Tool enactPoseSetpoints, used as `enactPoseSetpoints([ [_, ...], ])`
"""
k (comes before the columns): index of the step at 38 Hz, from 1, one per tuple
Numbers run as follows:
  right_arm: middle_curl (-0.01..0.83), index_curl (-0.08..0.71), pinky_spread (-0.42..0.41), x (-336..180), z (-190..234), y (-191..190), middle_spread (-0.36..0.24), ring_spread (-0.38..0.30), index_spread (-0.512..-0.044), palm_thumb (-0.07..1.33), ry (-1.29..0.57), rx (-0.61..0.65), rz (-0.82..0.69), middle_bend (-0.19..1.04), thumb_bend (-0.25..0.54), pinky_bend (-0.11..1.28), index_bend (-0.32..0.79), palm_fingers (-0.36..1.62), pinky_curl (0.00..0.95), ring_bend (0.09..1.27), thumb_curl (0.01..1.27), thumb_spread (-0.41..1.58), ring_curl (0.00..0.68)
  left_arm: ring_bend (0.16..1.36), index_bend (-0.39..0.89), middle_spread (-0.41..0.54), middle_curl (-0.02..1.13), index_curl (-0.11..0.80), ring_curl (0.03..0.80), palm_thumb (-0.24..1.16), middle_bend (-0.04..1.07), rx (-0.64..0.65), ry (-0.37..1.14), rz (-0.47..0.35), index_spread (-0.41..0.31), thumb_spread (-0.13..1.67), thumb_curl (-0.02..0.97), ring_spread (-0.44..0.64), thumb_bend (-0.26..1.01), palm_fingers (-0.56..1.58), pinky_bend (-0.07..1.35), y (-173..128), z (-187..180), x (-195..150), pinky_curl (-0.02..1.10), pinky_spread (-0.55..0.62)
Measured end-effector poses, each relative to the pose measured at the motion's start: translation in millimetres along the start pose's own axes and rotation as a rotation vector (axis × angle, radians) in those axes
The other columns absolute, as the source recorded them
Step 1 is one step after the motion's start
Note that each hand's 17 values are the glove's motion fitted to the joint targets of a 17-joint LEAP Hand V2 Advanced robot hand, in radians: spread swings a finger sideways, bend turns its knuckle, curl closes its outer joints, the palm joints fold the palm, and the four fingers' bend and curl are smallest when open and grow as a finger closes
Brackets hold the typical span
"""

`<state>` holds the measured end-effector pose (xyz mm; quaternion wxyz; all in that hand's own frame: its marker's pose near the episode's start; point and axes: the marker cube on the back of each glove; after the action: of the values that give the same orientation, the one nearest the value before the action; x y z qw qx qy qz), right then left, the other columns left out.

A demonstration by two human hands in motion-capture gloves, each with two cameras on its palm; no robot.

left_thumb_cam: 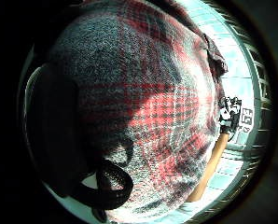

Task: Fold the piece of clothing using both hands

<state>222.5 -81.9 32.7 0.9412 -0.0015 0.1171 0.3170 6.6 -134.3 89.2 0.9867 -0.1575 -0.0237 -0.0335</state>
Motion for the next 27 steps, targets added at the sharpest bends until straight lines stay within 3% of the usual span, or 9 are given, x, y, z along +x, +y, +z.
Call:
enactPoseSetpoints([
  [7,0.514,0.149,-0.239,-37,-55,15,-0.222,-0.217,-0.315,0.94,-0.257,-0.048,0.066,0.64,0.058,0.66,0.08,1.20,0.421,0.94,0.34,1.08,0.506,0.50,0.15,0.075,0.35,0.369,0.304,0.17,0.19,0.040,0.168,0.025,-0.057,1.57,0.153,0.36,0.01,0.31,0.31,5,-13,0,0.39,0.43],
  [11,0.516,0.155,-0.252,-95,-65,-2,-0.221,-0.219,-0.312,0.97,-0.566,0.020,-0.067,0.64,0.042,0.66,0.08,1.21,0.426,0.94,0.36,1.03,0.508,0.54,0.09,0.066,0.35,0.343,0.310,0.23,0.19,0.145,0.252,-0.017,-0.040,1.55,0.178,0.35,0.03,0.31,0.33,2,-31,-11,0.39,0.43],
  [15,0.519,0.162,-0.262,-167,-90,19,-0.209,-0.220,-0.304,1.00,-0.738,0.046,-0.270,0.63,0.029,0.68,0.08,1.21,0.434,0.94,0.38,0.97,0.510,0.60,0.06,0.046,0.35,0.312,0.324,0.29,0.20,0.297,0.305,0.023,-0.034,1.52,0.207,0.29,0.05,0.35,0.36,-33,-35,-37,0.40,0.42],
  [18,0.521,0.165,-0.265,-211,-103,45,-0.206,-0.220,-0.302,1.01,-0.754,0.056,-0.388,0.63,0.015,0.69,0.08,1.21,0.440,0.94,0.40,0.94,0.511,0.62,0.07,0.030,0.36,0.295,0.328,0.33,0.20,0.376,0.296,0.007,-0.040,1.51,0.222,0.25,0.07,0.39,0.38,-32,-55,-59,0.40,0.40],
  [27,0.520,0.177,-0.277,-334,-95,142,-0.198,-0.220,-0.294,1.02,-0.620,0.044,-0.667,0.61,-0.026,0.70,0.08,1.19,0.446,0.94,0.44,0.84,0.512,0.64,0.10,0.001,0.37,0.269,0.340,0.43,0.20,0.487,0.282,-0.057,-0.058,1.51,0.257,0.18,0.10,0.40,0.42,24,-127,-126,0.41,0.34],
])
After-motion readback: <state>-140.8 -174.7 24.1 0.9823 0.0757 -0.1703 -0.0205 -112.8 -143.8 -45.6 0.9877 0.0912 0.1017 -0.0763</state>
